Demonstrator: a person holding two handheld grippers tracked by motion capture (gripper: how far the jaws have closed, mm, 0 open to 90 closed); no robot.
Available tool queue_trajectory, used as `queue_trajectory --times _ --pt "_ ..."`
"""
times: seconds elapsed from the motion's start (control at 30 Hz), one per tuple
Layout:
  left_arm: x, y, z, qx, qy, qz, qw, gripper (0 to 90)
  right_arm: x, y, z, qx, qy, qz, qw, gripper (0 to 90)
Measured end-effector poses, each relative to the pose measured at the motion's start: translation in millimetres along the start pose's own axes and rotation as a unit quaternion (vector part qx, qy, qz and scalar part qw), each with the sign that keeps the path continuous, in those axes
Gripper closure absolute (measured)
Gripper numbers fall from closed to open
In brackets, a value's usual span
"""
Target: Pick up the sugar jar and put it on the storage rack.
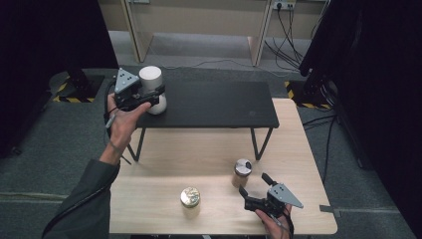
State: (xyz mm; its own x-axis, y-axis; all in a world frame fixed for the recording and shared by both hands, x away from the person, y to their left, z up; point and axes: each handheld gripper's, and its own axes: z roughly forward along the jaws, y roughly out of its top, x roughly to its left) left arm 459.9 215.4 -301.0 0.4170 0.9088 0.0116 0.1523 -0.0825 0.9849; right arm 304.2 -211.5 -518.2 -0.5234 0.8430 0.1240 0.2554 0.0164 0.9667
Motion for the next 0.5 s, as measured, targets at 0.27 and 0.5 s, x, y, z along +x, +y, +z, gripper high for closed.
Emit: queue_trajectory --times 0.27,0.5 --pt "0.1 2.0 -2.7 -0.022 0.009 -0.008 0.9997 26.4 0.2 0.0 -0.1 0.000 0.000 0.000 1.0000 1.8" --pt "-3.0 7.6 -5.7 -0.010 0.003 -0.014 0.9999 8.0 0.5 0.0 -0.1 0.000 0.001 0.000 1.0000 1.8"
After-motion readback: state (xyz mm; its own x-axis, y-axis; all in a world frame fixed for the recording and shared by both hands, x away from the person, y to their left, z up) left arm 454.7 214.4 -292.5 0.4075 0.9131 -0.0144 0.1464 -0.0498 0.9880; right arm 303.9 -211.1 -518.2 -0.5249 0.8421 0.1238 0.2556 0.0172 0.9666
